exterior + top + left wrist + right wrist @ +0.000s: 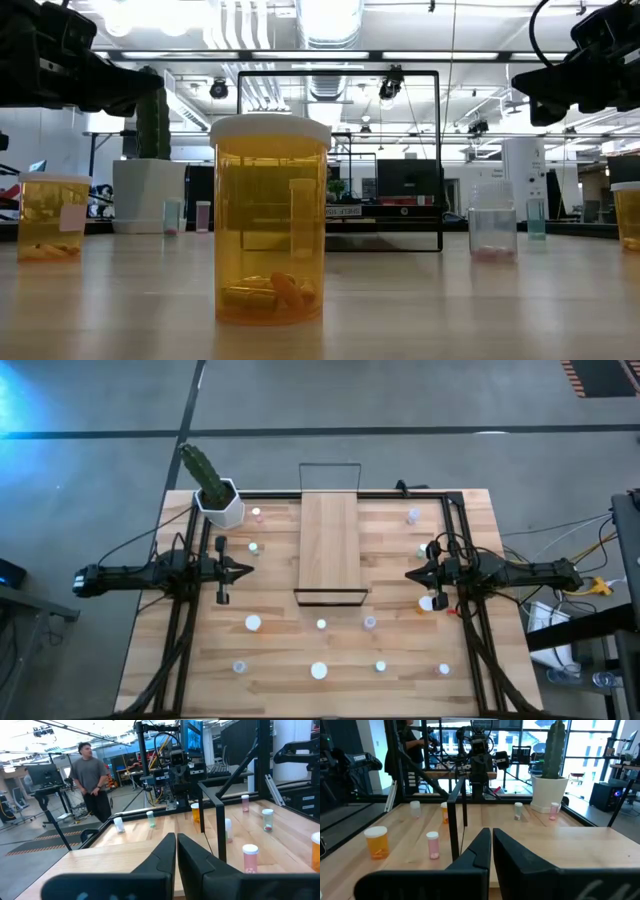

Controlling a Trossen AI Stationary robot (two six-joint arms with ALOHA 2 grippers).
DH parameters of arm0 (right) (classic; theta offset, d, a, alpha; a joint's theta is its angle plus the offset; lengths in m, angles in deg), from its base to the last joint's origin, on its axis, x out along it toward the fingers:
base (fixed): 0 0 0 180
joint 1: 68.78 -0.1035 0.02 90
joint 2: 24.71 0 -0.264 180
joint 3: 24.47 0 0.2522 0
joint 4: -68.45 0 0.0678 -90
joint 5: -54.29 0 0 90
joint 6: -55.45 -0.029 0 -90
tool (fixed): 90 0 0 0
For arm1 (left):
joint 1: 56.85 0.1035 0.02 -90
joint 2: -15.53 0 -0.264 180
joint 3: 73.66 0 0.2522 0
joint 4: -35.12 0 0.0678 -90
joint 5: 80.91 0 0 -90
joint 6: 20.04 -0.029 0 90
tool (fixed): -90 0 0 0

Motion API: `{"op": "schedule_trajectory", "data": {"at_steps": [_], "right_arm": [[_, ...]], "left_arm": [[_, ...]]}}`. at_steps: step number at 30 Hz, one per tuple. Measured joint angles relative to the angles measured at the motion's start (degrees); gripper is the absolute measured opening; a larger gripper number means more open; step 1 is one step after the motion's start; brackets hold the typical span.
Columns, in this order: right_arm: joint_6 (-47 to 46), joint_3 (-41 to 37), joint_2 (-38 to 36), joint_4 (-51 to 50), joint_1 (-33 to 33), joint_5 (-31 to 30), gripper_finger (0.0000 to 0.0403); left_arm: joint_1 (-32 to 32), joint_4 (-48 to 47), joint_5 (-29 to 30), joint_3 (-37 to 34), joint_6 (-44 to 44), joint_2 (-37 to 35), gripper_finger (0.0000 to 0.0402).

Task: Pick and place medicine bottles onto shelf by color

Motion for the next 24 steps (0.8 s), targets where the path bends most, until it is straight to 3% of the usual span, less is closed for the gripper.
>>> {"op": "schedule_trajectory", "data": {"at_steps": [17, 24], "right_arm": [[1.58, 0.00, 0.00, 0.96, 0.02, -0.10, 0.0009], [-3.81, -0.01, 0.02, 10.39, 0.11, -0.05, 0.0009]], "left_arm": [[0.01, 0.01, -0.01, -0.01, -0.01, -0.01, 0.0000], [0.00, 0.01, -0.01, 0.00, 0.01, -0.01, 0.0000]]}}
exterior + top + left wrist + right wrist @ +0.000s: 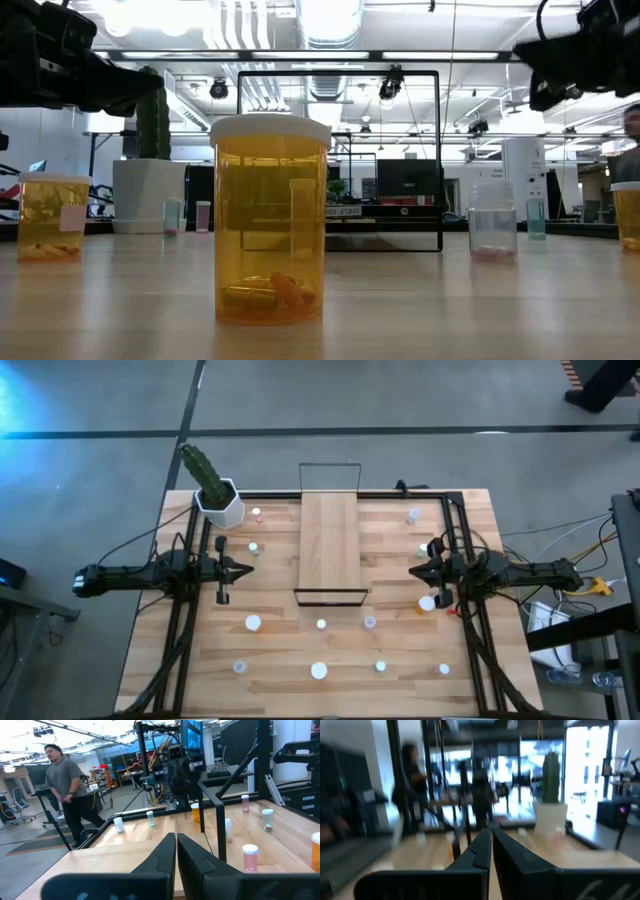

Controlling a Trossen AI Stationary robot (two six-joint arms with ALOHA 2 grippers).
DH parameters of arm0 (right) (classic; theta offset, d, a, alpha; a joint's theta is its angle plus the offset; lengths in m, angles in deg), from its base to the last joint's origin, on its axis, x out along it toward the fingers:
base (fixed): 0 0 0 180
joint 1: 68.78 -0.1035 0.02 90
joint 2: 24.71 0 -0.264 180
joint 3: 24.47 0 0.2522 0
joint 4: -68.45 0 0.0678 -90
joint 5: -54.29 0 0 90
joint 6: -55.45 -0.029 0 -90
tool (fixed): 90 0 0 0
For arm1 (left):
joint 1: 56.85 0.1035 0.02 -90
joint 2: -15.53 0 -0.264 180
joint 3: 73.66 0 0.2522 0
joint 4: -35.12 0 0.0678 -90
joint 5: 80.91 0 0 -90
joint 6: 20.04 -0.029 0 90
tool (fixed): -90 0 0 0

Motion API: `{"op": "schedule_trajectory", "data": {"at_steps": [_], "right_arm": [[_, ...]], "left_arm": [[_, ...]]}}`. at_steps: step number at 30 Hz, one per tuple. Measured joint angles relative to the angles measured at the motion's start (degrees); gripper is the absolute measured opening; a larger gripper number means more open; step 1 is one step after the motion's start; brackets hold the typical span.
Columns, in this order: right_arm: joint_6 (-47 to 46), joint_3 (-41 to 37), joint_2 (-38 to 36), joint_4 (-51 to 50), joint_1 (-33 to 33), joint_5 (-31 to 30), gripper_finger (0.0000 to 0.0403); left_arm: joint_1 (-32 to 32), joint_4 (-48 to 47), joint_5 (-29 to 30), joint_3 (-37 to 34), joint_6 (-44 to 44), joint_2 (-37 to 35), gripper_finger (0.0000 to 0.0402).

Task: Pick and place medicine bottles onto shelf by color
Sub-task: Put the transparent white pill bottle on the shelf

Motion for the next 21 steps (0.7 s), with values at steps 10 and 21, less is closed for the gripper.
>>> {"op": "schedule_trajectory", "data": {"at_steps": [10, 21], "right_arm": [[11.16, 0.02, 2.27, 9.30, 0.15, -21.95, 0.0009], [2.90, 0.00, 12.14, 10.02, 0.15, -46.21, 0.0014]], "left_arm": [[0.00, 0.02, 0.00, 0.00, 0.00, 0.00, 0.0000], [0.03, 1.57, 0.35, -0.01, 0.00, 0.00, 0.0000]]}}
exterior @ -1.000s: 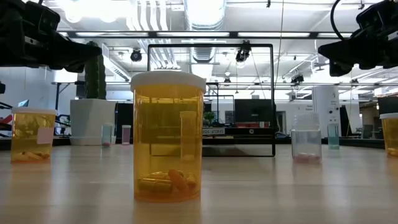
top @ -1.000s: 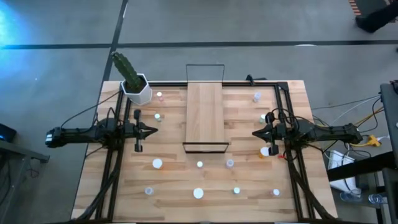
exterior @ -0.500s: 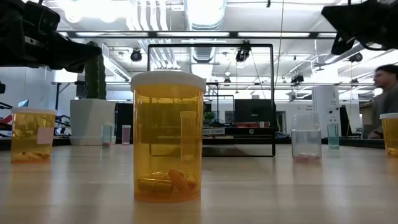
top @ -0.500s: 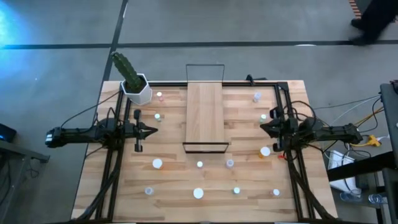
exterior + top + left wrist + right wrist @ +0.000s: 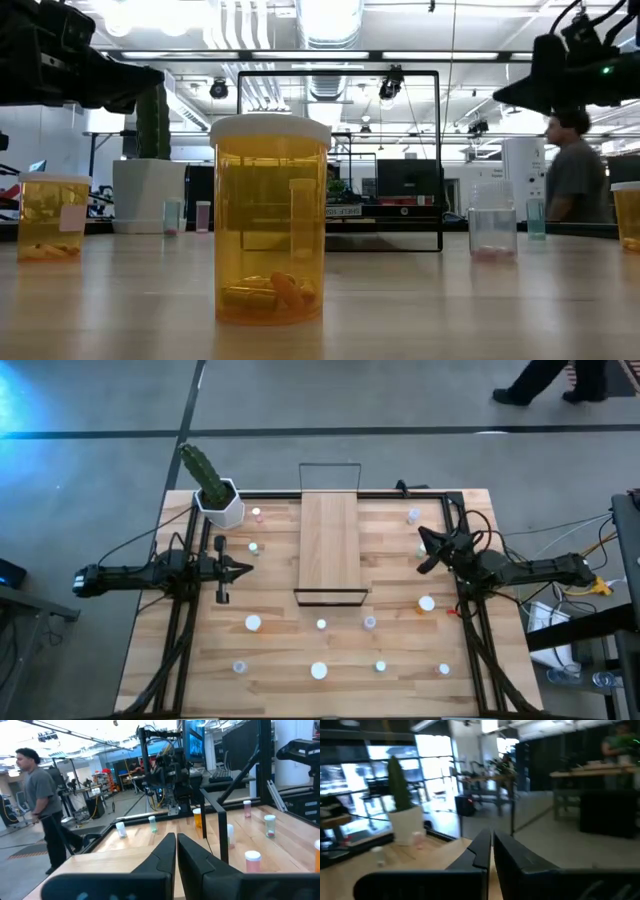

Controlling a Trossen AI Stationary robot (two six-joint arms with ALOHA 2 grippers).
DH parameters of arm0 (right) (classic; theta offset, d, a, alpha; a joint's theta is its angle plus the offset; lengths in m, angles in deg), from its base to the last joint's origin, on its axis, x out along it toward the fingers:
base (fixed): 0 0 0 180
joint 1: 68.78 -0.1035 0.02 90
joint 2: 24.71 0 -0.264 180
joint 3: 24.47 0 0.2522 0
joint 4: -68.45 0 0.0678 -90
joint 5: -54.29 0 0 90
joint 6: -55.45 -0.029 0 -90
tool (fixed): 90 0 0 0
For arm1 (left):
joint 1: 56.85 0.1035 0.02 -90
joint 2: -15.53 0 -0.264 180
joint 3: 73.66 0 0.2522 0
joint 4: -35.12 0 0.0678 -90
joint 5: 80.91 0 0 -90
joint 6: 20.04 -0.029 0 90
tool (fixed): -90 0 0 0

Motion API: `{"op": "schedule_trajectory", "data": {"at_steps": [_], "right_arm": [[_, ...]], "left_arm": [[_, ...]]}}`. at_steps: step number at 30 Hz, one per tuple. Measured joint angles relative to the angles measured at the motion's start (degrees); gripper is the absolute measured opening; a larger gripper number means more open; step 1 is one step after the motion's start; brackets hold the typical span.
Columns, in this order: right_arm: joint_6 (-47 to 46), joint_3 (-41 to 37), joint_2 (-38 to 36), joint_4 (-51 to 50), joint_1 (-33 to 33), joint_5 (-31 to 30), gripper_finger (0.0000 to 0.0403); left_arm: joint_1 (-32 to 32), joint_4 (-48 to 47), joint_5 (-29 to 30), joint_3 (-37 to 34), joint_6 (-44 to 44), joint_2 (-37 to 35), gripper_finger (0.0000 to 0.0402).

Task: Pick and place medicine bottles onto shelf by color
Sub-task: Put the transparent white pill bottle on the shelf

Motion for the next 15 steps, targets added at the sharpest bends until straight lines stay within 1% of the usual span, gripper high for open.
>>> {"op": "schedule_trajectory", "data": {"at_steps": [3, 7, 12, 15], "right_arm": [[-2.64, 0.05, 1.60, -0.04, 0.00, -3.81, 0.0033], [-7.68, 3.20, 3.97, -5.21, 0.00, -6.04, 0.0078], [-18.83, 11.93, 9.03, -20.48, 0.95, -7.02, 0.0142], [-27.76, 17.74, 13.57, -31.91, 2.98, -8.81, 0.0179]], "left_arm": [[0.01, -0.04, -0.03, 0.00, 0.04, 0.02, 0.0000], [0.03, -0.11, -0.09, 0.00, 4.58, 0.09, 0.0000], [0.05, 0.22, -0.26, 0.01, 4.50, 0.79, 0.0000], [0.09, 0.27, 1.48, 0.01, 4.54, 1.01, 0.0000]]}}
